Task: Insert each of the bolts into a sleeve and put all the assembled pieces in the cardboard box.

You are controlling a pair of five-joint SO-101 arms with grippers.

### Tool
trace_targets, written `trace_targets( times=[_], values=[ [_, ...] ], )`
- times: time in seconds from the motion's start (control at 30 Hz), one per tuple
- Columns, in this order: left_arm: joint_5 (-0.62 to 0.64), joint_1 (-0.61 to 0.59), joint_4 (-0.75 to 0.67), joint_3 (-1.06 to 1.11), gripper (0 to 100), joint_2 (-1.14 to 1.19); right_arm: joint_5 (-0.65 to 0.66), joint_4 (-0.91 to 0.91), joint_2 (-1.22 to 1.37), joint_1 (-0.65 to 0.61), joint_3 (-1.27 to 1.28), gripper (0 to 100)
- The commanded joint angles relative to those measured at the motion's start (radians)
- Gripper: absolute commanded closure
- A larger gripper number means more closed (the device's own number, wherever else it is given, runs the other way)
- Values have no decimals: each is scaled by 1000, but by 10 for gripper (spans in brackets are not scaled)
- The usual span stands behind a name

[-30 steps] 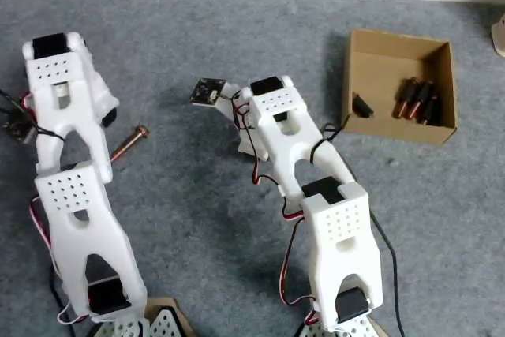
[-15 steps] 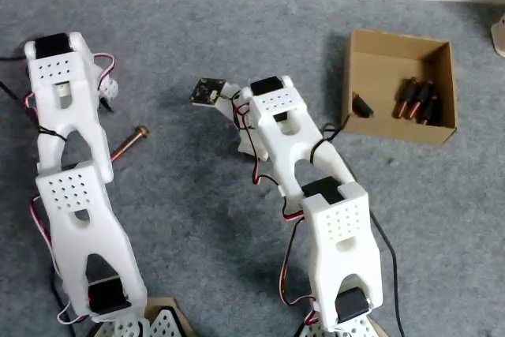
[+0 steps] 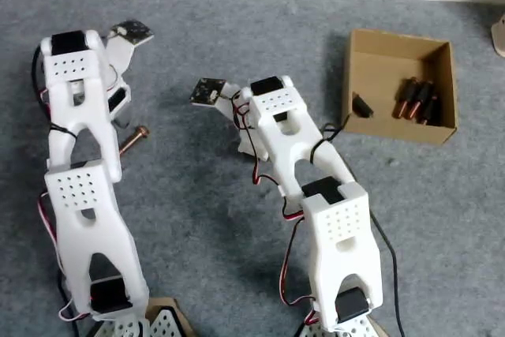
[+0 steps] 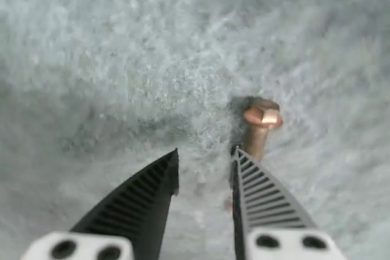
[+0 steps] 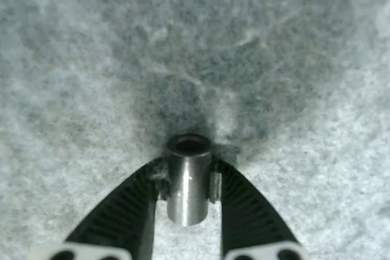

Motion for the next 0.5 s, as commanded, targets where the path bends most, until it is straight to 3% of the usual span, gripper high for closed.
trace_targets(
  times=[0.0, 0.17, 0.33, 0.47],
  values=[
    [-161, 24, 9, -2, 854, -25, -3, 4, 16, 4, 39, 992],
    [-354, 31, 12, 62, 855, -27, -3, 4, 16, 4, 39, 992],
    [-304, 85, 12, 130, 857, -30, -3, 4, 16, 4, 39, 992],
    [-155, 124, 12, 163, 857, -30, -2, 4, 16, 4, 39, 992]
  ],
)
